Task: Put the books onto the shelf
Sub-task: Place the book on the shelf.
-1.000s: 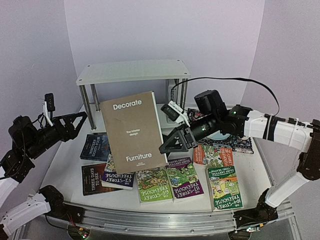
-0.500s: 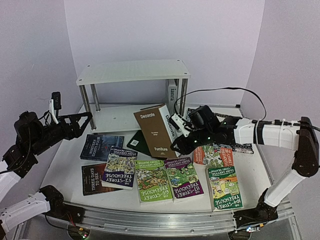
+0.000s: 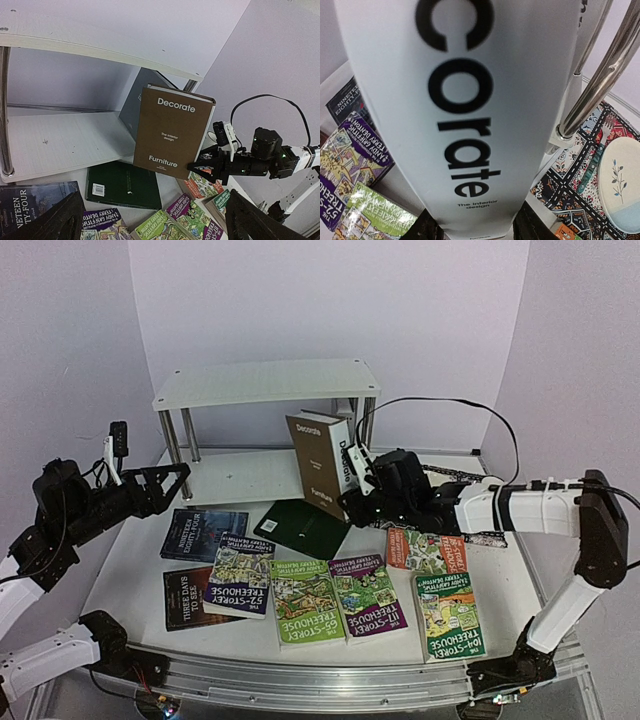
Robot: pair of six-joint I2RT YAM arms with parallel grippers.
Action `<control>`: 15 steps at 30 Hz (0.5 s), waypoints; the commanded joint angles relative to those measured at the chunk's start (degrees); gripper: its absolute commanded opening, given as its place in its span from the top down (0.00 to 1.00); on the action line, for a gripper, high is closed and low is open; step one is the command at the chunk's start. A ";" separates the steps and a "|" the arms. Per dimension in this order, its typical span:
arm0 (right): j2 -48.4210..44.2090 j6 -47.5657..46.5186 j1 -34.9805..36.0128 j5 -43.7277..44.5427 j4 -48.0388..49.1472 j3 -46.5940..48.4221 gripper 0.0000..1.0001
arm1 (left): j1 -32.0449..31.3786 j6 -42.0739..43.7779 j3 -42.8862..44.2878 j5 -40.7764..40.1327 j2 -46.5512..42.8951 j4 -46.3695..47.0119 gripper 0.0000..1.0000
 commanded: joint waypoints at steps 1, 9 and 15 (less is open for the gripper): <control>2.47 1.76 -0.05 5.38 7.39 1.69 0.75 | 0.12 -0.34 2.65 1.93 0.95 3.66 0.00; 6.32 3.05 0.14 9.22 12.84 3.43 0.75 | 0.12 -0.12 2.98 2.38 1.59 3.89 0.00; 9.90 2.17 1.38 11.60 15.12 6.01 0.75 | 0.10 0.43 3.40 2.69 1.61 3.84 0.00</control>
